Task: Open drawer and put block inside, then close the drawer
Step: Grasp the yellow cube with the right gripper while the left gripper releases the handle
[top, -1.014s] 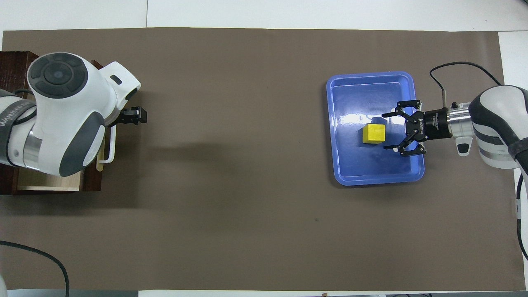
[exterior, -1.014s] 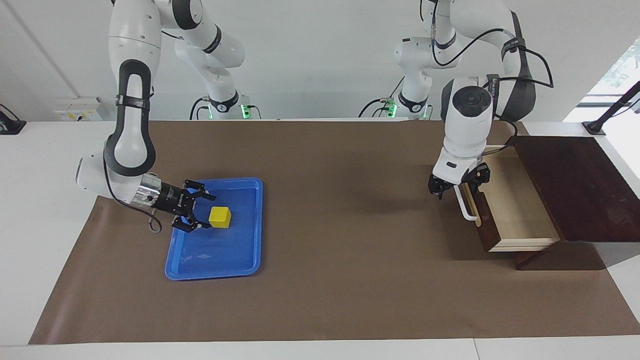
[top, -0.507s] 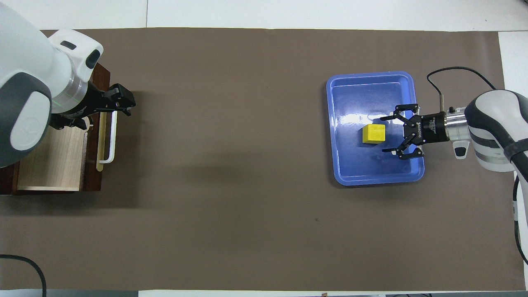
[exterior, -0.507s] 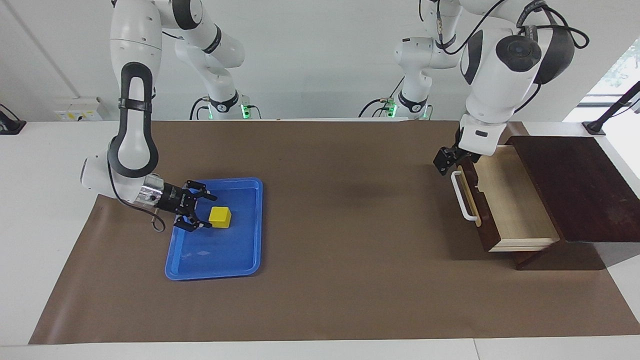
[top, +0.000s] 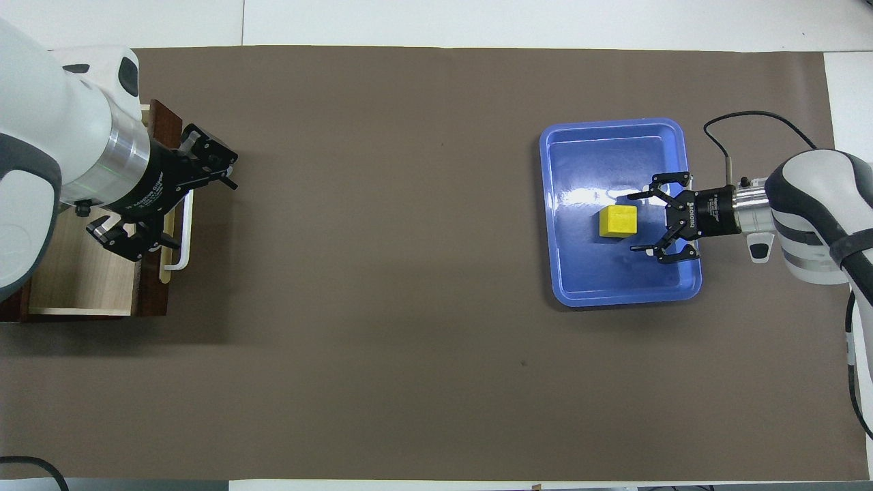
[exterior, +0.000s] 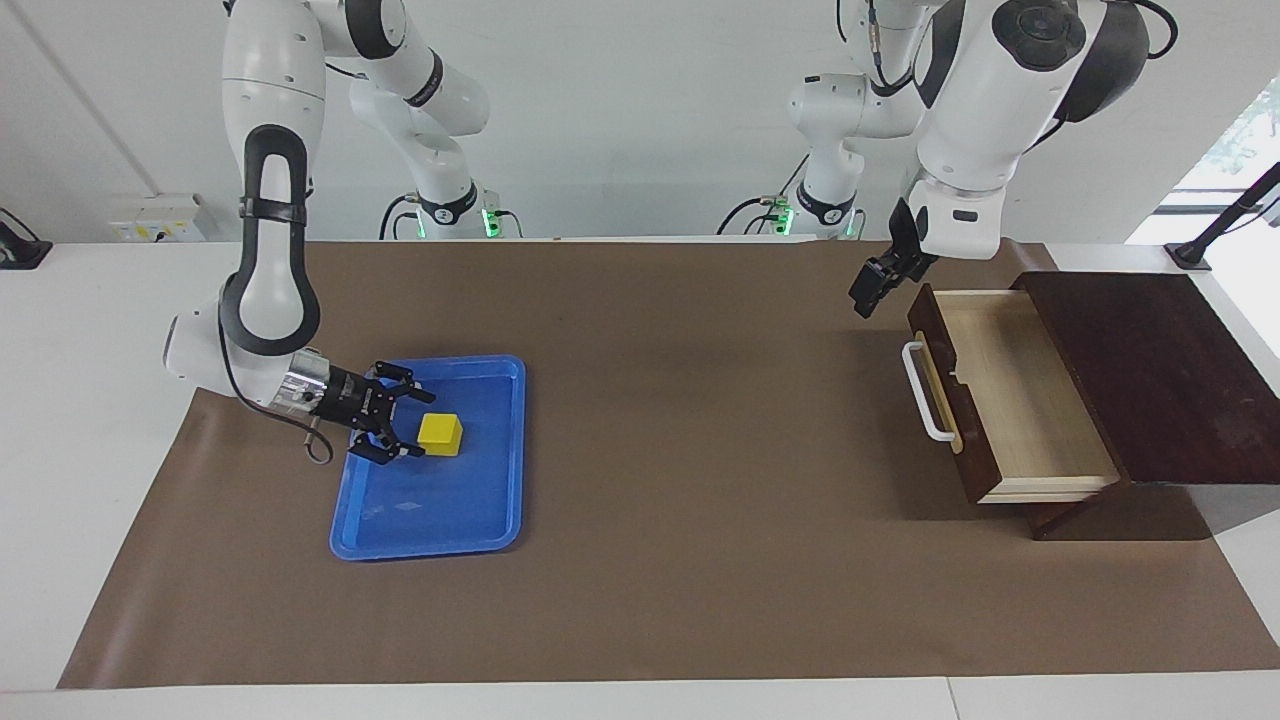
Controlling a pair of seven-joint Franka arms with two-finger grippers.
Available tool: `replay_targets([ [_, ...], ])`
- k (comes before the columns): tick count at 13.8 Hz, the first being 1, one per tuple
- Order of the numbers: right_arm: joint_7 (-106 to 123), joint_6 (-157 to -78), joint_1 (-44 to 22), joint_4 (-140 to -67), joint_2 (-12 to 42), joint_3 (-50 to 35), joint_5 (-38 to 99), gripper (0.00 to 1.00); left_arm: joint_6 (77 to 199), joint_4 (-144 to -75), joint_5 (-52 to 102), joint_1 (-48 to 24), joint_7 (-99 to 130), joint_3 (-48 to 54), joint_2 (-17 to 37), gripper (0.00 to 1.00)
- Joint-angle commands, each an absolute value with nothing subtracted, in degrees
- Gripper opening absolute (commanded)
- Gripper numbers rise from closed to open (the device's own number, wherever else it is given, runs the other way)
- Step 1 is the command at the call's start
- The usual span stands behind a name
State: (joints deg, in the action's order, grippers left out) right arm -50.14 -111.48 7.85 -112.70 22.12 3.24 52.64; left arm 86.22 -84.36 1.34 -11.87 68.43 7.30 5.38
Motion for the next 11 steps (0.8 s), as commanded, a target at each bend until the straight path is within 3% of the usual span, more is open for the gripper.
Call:
replay_targets([
  [1,-48.3,-112.9,8.0,-114.8,20.6,2.9,54.1,0.93,88.0,-86.7,2.2,-12.9,85.5,6.6,4.0,1.00],
  [7,-48.2,-112.9,8.2,-114.8,20.6,2.9,54.1,0.74,101.6,-95.3,2.5,-14.2,104.1,6.6,0.9,1.00],
  [8,-48.1,-112.9,8.2,-114.8,20.6,2.9,54.1,0.68,102.2,-96.9,2.5,-14.3,104.2,6.6,0.2,1.00],
  [10,-47.0,-112.7,8.2,-114.8,20.6,2.9,54.1,0.47,102.3,-97.8,2.5,-14.6,104.5,6.6,0.5,1.00],
  [11,-47.0,-112.6,8.3,-114.7,20.6,2.9,54.1,0.45,102.5,-97.8,2.5,-14.7,105.9,6.6,1.1,1.00],
])
